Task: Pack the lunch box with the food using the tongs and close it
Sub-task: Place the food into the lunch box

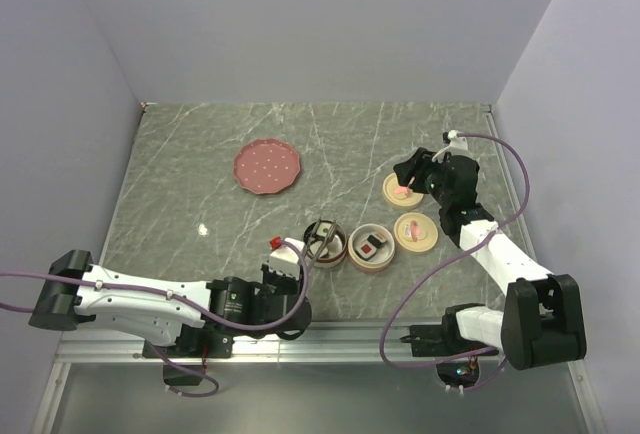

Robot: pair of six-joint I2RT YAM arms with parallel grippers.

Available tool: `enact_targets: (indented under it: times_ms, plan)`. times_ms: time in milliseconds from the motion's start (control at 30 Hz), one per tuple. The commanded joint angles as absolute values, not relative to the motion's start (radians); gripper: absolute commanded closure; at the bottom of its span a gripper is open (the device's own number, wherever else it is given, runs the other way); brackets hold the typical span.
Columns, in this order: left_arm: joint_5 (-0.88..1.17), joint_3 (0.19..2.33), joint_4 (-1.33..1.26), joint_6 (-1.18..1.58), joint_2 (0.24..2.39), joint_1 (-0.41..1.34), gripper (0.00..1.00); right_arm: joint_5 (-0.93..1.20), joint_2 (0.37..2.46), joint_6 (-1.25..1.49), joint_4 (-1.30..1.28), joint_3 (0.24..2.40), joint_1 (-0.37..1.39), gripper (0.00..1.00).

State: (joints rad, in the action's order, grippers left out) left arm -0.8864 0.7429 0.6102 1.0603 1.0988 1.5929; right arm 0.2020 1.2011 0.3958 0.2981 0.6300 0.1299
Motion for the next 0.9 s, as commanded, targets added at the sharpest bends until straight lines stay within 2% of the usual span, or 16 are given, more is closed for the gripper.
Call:
enact_targets:
  times_ms: [0, 233, 867]
  plan:
    - [-0.907, 0.788, 0.583, 1.066, 1.101, 1.598, 0.83, 0.206, 1.192, 0.393, 0.316, 0.661, 0.121, 0.39]
    - [-0.891, 0.784, 0.548, 1.042, 1.1, 1.598, 0.72, 0.207, 1.193, 0.391, 0.316, 0.661, 0.12, 0.39]
    - [-0.888, 0.798, 0.552, 1.04, 1.12, 1.603, 0.57, 0.215, 1.201, 0.39, 0.314, 0.663, 0.118, 0.39]
